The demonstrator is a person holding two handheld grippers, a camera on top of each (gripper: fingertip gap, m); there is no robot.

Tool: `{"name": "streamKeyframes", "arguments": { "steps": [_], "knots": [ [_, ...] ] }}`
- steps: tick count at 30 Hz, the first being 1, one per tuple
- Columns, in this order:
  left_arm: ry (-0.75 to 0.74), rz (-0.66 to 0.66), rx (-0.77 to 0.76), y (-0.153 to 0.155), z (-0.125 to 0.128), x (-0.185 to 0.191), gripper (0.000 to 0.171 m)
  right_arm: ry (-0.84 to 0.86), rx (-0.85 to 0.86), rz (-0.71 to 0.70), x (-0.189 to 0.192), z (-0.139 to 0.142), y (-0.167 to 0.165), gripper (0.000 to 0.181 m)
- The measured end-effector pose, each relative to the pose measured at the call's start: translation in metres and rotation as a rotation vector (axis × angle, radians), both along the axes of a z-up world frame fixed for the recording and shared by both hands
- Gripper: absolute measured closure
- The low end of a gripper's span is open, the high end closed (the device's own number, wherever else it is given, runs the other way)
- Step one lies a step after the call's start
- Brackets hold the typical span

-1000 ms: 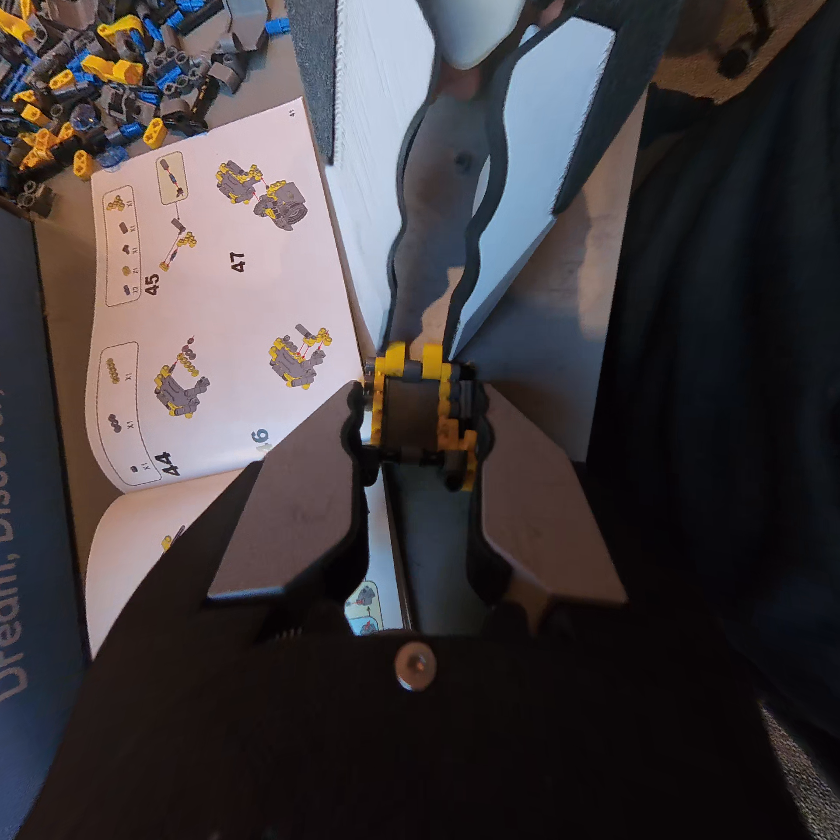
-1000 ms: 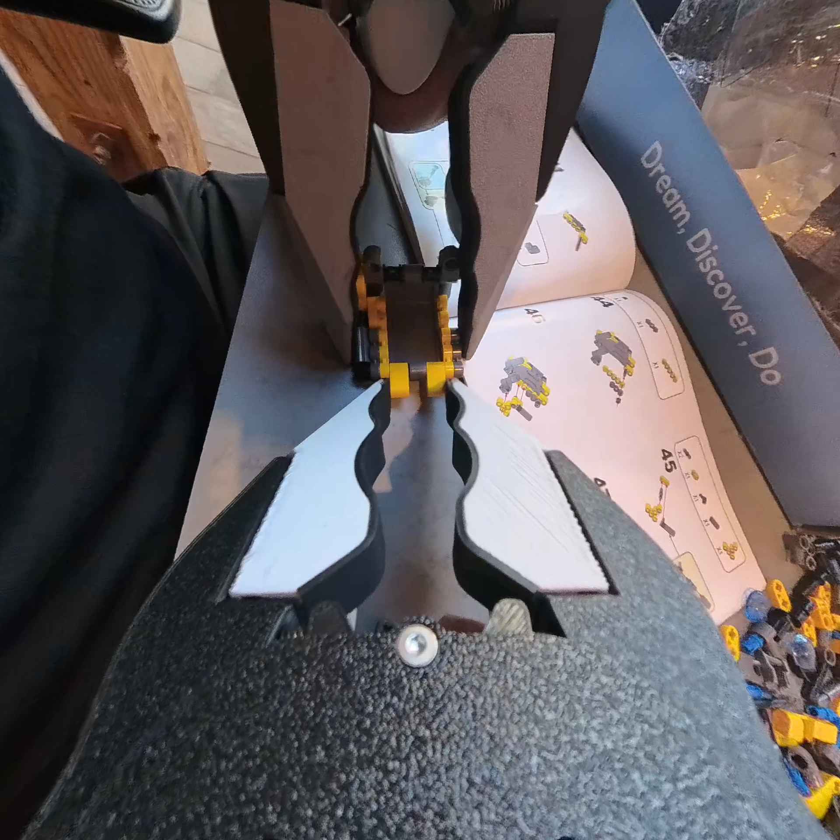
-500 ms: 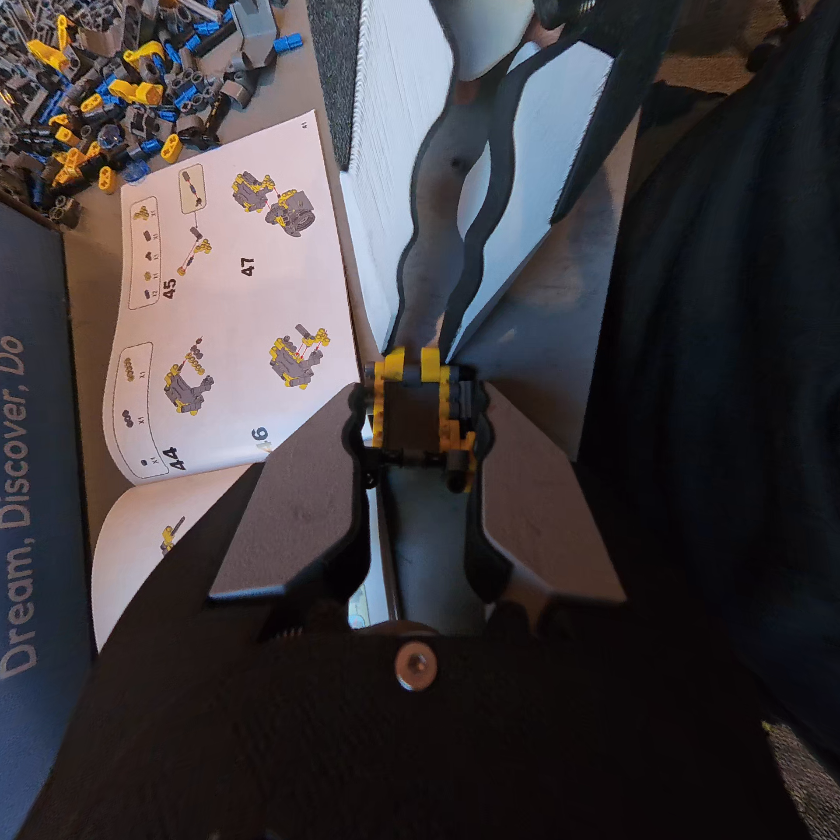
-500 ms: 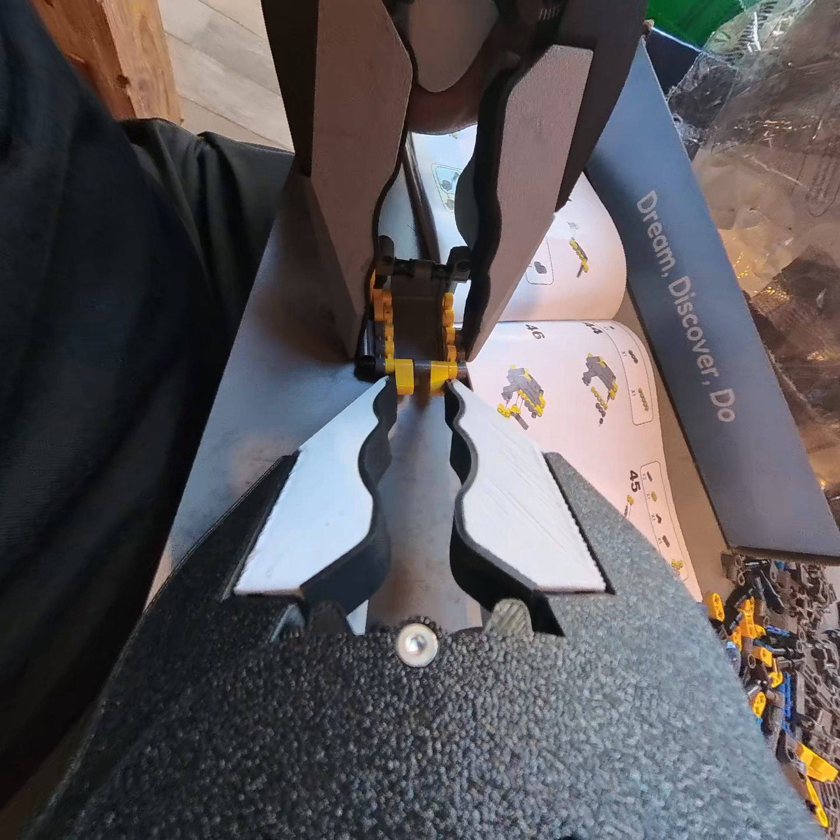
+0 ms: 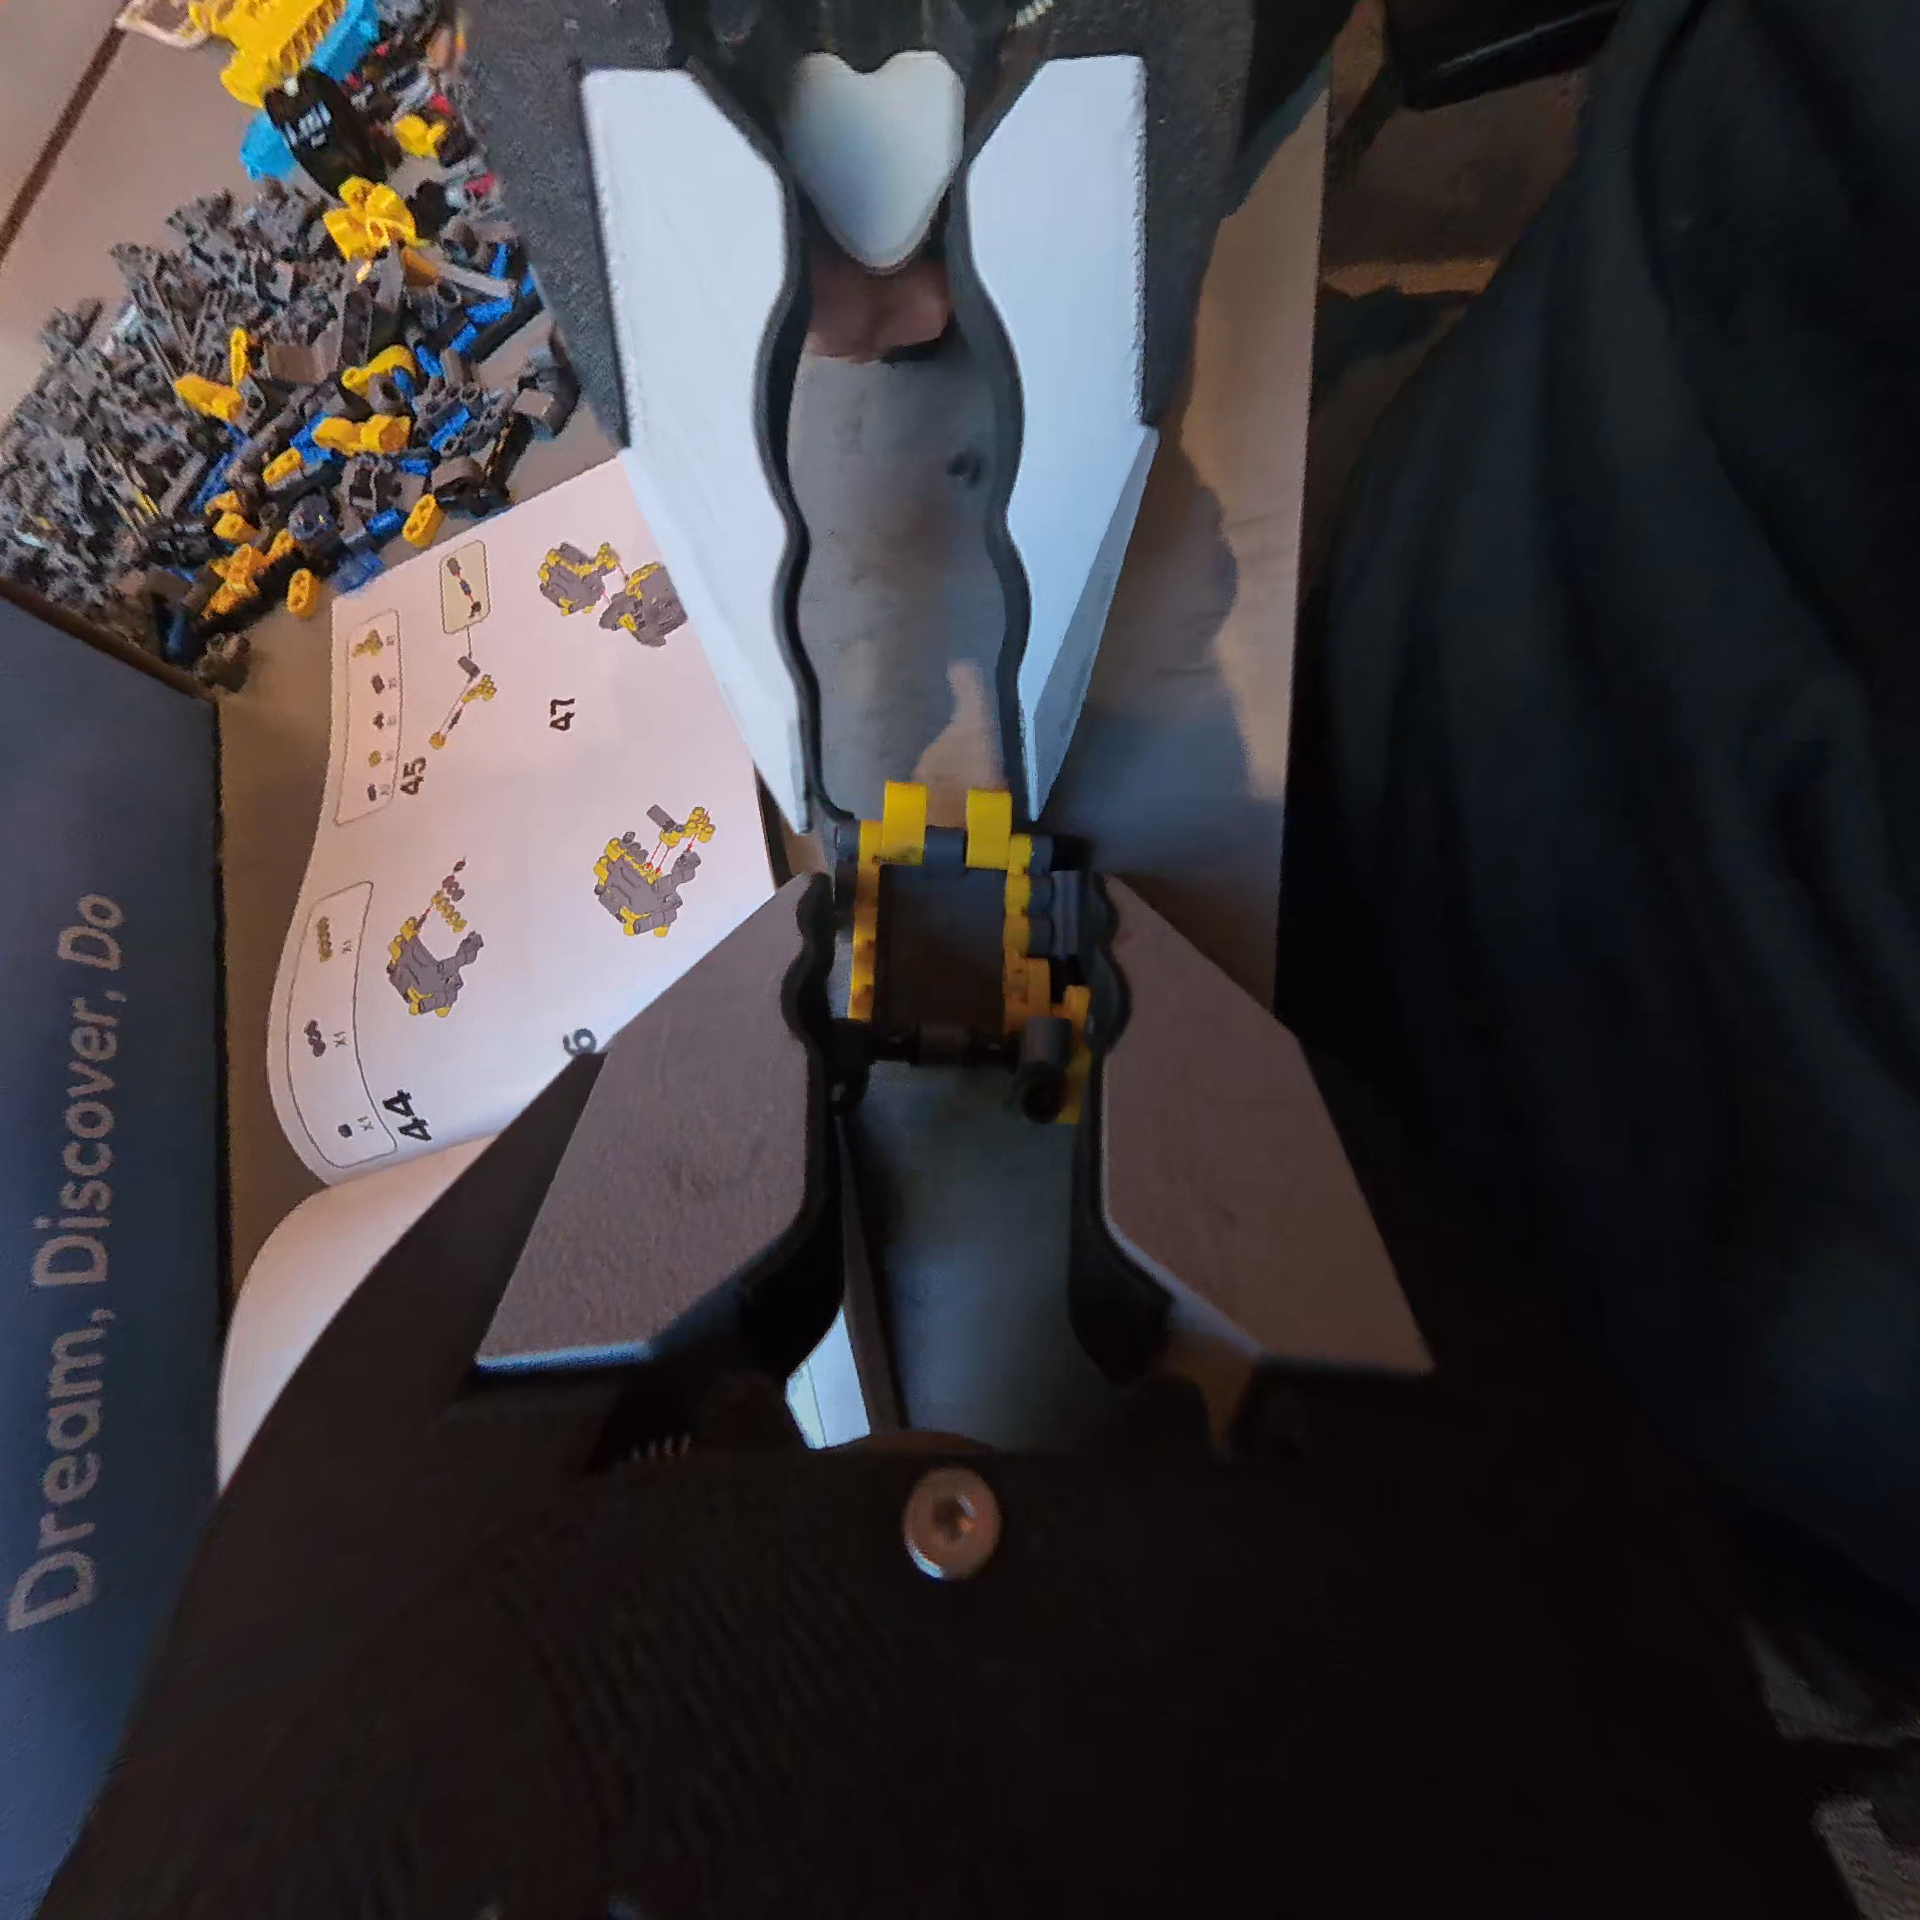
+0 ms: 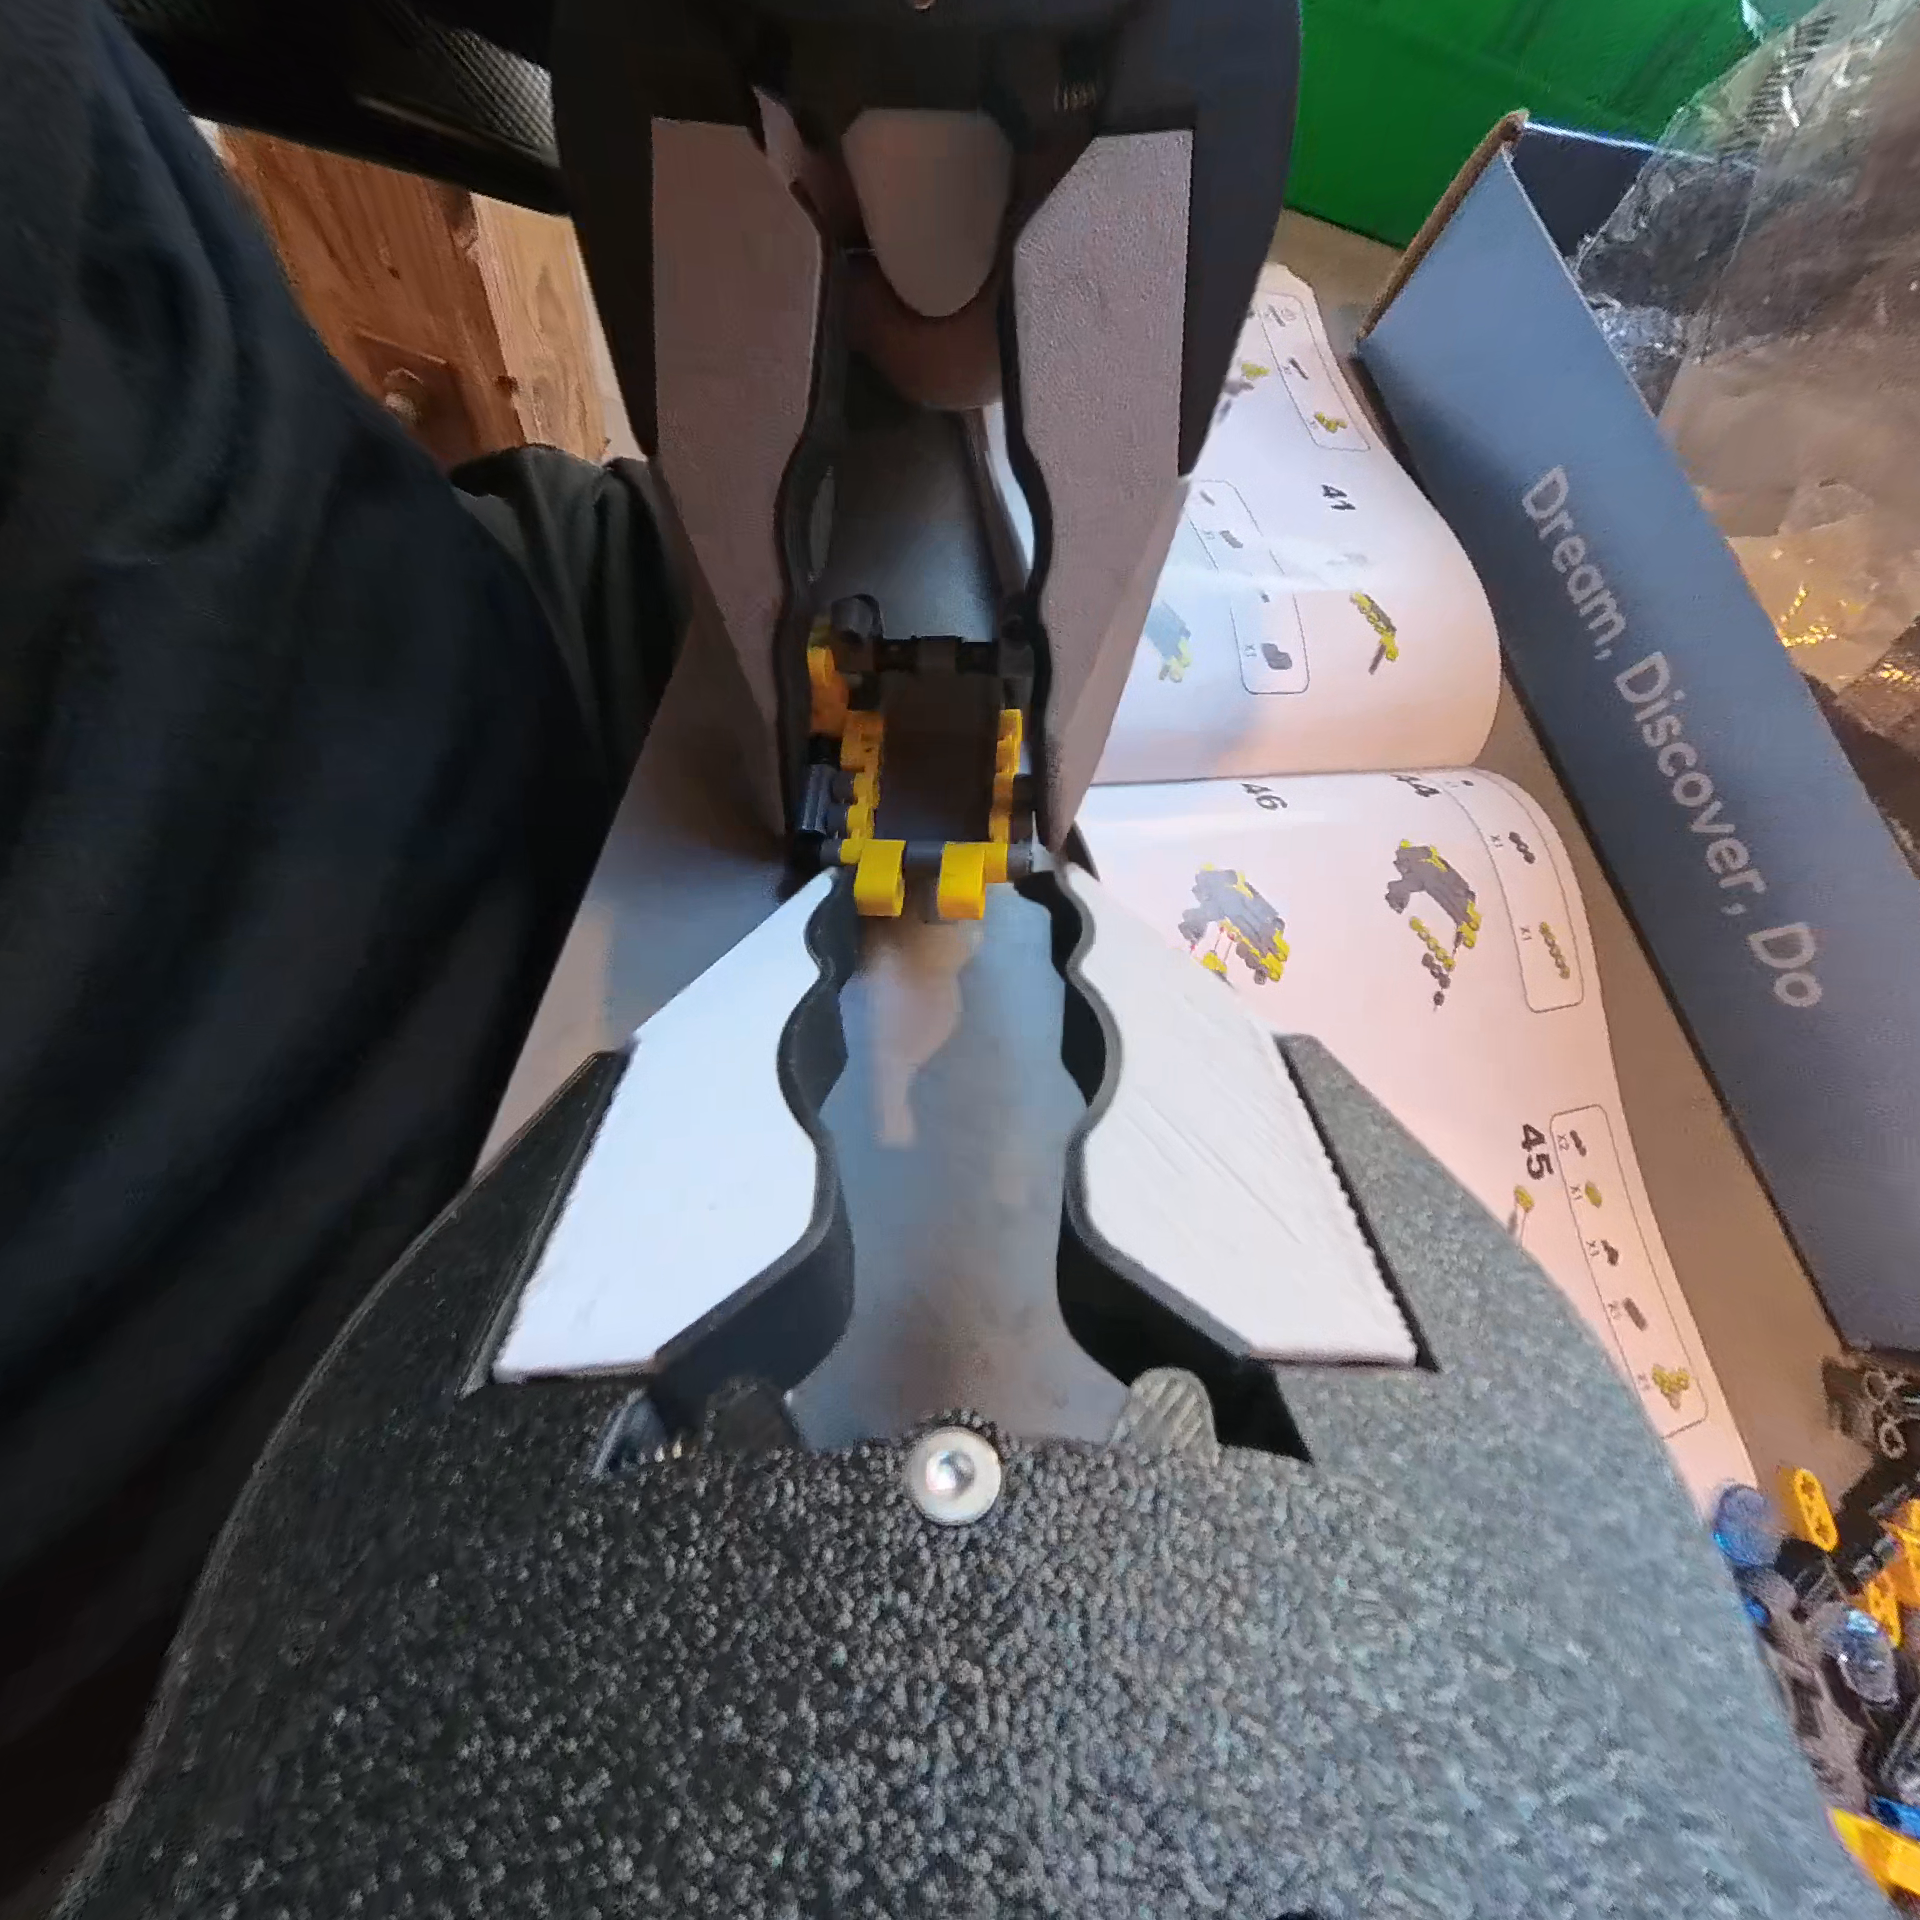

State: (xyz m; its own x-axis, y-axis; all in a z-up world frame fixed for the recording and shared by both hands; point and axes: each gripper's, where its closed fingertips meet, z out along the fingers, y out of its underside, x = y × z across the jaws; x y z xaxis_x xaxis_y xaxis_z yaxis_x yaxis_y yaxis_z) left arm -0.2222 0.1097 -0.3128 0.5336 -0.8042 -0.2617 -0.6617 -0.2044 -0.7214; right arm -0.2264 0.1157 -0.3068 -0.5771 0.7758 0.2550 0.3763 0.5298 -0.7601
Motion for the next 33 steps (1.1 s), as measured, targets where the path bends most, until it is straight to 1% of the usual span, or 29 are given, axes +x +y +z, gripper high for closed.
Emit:
{"name": "streamKeyframes", "arguments": {
  "steps": [3,7,8,9,10,11,14,16,20,24,28,31,33],
  "knots": [
    [0.047,-0.027,0.050,-0.003,0.001,0.001,0.126,-0.001,-0.010,0.012,0.001,0.000,-0.003,0.146],
    [0.031,0.027,0.034,0.000,0.001,-0.002,0.126,0.039,0.068,0.001,0.001,0.001,0.000,0.155],
    [0.043,0.038,0.059,0.003,0.002,-0.004,0.126,0.050,0.083,-0.003,0.002,0.003,0.002,0.154],
    [0.050,0.033,0.078,0.003,0.003,-0.003,0.126,0.061,0.090,-0.009,0.002,0.005,0.003,0.148],
    [0.044,0.027,0.075,0.002,0.003,-0.001,0.126,0.063,0.084,-0.020,0.001,0.006,0.005,0.140],
    [0.031,0.019,0.063,0.001,0.002,0.001,0.126,0.056,0.070,-0.033,0.001,0.006,0.006,0.135],
    [0.010,0.017,0.064,0.001,0.003,0.002,0.126,0.044,0.038,-0.023,0.004,0.004,0.002,0.146],
    [0.015,0.015,0.072,0.001,0.003,0.002,0.126,0.044,0.056,-0.017,0.004,0.002,0.000,0.149],
    [0.019,0.016,0.062,0.000,0.002,0.002,0.126,0.042,0.063,-0.016,0.004,0.002,0.000,0.150],
    [0.000,0.014,0.026,-0.001,0.001,0.003,0.125,0.049,0.124,0.006,0.005,0.000,-0.002,0.150],
    [0.016,0.018,0.027,0.000,-0.001,0.003,0.126,0.038,0.166,0.018,0.004,-0.003,-0.001,0.151],
    [0.019,0.007,0.000,-0.003,-0.004,0.005,0.128,0.014,0.193,0.043,0.005,-0.006,-0.002,0.151],
    [0.022,0.007,0.015,-0.002,-0.003,0.005,0.128,0.014,0.206,0.054,0.005,-0.006,-0.002,0.151]
  ]
}}
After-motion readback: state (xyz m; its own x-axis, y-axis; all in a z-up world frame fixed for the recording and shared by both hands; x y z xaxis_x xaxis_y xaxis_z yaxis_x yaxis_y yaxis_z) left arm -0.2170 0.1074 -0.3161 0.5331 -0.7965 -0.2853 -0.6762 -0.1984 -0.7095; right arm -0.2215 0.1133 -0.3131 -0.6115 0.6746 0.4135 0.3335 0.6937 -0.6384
